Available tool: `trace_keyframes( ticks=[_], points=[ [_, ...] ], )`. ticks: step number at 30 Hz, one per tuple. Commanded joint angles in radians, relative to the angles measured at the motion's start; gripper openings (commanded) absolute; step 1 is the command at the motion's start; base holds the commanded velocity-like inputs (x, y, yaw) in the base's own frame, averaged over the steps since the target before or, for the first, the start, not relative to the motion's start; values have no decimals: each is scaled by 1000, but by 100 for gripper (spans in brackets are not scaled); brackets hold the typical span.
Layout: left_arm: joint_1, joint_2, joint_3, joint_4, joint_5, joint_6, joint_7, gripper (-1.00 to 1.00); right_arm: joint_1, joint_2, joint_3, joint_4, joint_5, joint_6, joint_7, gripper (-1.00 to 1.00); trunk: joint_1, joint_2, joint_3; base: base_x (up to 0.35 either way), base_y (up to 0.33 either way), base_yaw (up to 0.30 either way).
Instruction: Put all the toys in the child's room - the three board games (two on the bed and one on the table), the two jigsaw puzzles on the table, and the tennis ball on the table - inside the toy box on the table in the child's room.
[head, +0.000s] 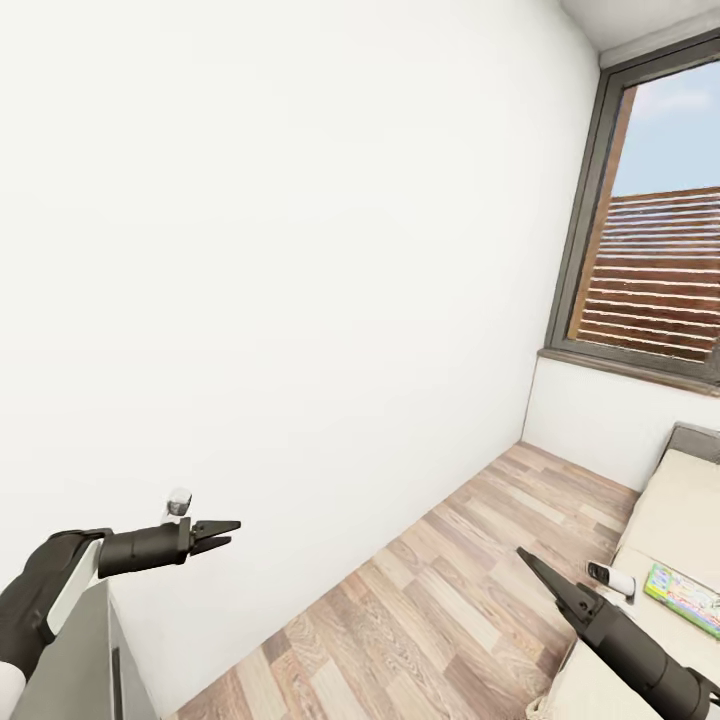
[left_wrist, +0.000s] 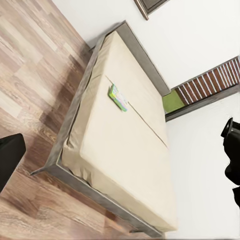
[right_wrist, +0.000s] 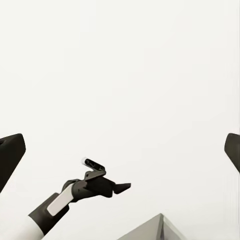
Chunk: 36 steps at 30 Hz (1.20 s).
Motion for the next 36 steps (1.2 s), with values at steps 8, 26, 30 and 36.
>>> trace_keyframes(
  ticks=[8,26,30,36],
  points=[
    [0,1,5,0,2,6,3,100,1,-2,-7,5,-7,9,13,100,0,0,9,0,0,-211],
    [2,-9,-3,-2,0,5,23,100,1,-3,-11,53,-9,7,25,100,0,0,31,0,0,-211],
    [2,-9,-11,-2,-3,4,32,100,1,-3,-12,53,-9,8,35,100,0,0,36,0,0,-211],
    [2,-9,-15,-2,-5,3,41,100,1,-3,-31,56,-7,9,48,100,0,0,43,0,0,-211]
  ],
)
